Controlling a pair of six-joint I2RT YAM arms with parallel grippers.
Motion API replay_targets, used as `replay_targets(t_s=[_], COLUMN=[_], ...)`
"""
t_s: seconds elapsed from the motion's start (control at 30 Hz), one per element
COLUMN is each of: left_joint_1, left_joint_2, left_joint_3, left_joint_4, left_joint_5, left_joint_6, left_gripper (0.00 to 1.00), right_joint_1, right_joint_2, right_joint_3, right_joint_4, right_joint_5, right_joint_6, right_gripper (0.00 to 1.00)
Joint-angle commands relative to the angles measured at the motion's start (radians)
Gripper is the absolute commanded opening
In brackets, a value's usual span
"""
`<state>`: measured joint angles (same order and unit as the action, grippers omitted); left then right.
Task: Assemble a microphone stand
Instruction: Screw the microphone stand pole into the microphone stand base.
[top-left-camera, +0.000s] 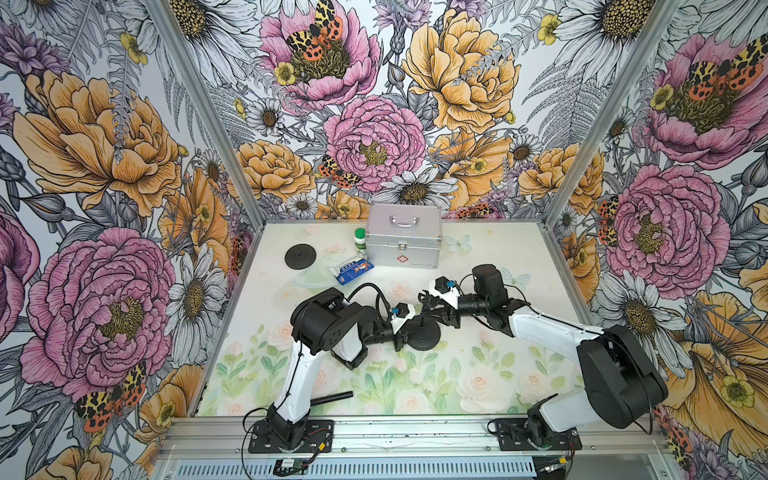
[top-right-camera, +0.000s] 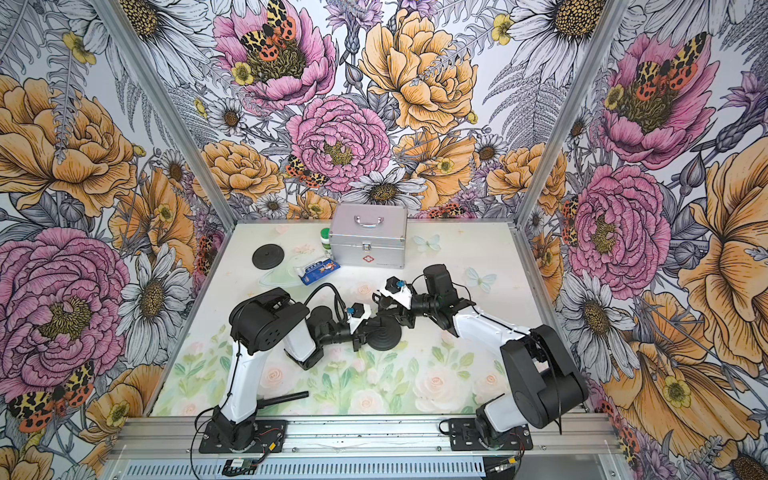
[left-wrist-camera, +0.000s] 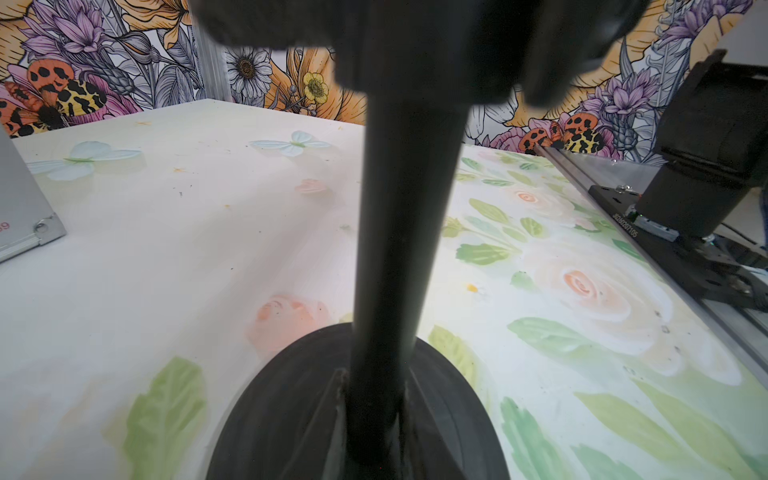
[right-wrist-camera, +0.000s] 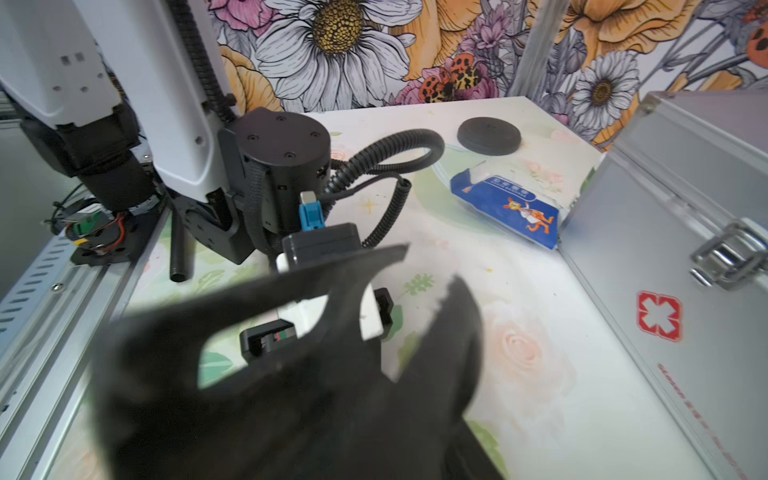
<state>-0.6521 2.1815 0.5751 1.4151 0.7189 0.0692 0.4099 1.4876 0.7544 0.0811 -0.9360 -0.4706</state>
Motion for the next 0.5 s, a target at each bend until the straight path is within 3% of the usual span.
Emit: replay_targets(t_s=[0.0, 0.2, 0.37, 0.43, 0.47], left_joint_1=[-0.014, -0.01, -0.004, -0.006, -0.007], left_joint_2=[0.007, 0.008, 0.009, 0.012, 0.013], left_joint_3=[-0.018, -0.017, -0.014, -0.011, -0.011], left_joint_4=[-0.004, -0.003, -0.003, -0.004, -0.004], left_joint_5=[0.037, 0.046, 0.048, 0.055, 0.052], left_joint_6=[0.026, 0.024, 0.023, 0.017, 0.019], left_gripper=[0.23, 0.23, 0.23, 0.23, 0.23], right_joint_1=[-0.006, -0.025, -0.024, -0.021, -0.013], right_joint_2=[0.019, 0.032, 0.065, 0.075, 0.073], right_joint_3=[0.029, 0.038, 0.059, 0.061, 0.053], right_joint_4=[-0.13, -0.13, -0.129, -0.12, -0.1], right_joint_5=[-0.142, -0.136, -0.139, -0.097, -0.06], right_joint_6=[-0.1, -0.101, -0.068, -0.036, -0.009], right_gripper=[0.44, 0.4, 0.18, 0.02, 0.0])
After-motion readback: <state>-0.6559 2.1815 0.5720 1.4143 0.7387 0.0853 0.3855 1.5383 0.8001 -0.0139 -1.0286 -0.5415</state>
